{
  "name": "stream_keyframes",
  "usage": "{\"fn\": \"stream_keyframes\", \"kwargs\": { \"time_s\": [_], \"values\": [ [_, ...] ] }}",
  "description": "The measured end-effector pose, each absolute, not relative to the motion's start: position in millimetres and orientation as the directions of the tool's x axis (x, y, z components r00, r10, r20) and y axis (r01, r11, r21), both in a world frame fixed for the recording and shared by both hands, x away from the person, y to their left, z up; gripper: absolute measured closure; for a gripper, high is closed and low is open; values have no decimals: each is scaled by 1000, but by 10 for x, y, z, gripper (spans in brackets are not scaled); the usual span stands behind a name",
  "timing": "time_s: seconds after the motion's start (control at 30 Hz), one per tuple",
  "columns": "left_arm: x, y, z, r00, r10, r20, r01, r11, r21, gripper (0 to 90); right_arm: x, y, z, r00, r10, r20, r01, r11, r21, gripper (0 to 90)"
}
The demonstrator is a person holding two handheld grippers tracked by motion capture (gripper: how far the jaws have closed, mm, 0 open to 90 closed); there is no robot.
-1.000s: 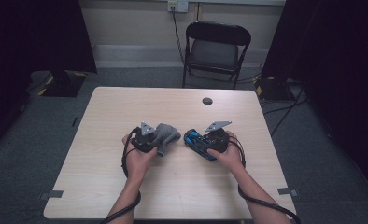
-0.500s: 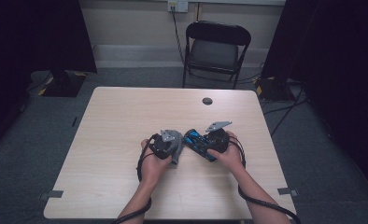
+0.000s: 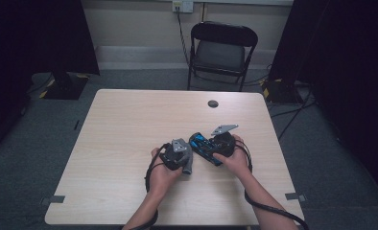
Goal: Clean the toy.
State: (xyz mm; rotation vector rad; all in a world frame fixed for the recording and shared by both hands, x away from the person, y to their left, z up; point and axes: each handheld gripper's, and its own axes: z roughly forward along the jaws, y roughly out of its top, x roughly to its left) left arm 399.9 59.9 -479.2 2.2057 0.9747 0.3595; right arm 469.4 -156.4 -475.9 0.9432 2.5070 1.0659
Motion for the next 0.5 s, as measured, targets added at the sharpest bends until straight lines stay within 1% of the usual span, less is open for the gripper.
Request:
{"fn": "stream_keyframes", "kwargs": {
  "time_s": [0.5],
  "values": [
    [3830, 331, -4802, 737, 671, -80, 518, -486, 704, 762, 4695, -1565, -4758, -756, 654, 16, 466, 521, 715, 431]
  ]
}}
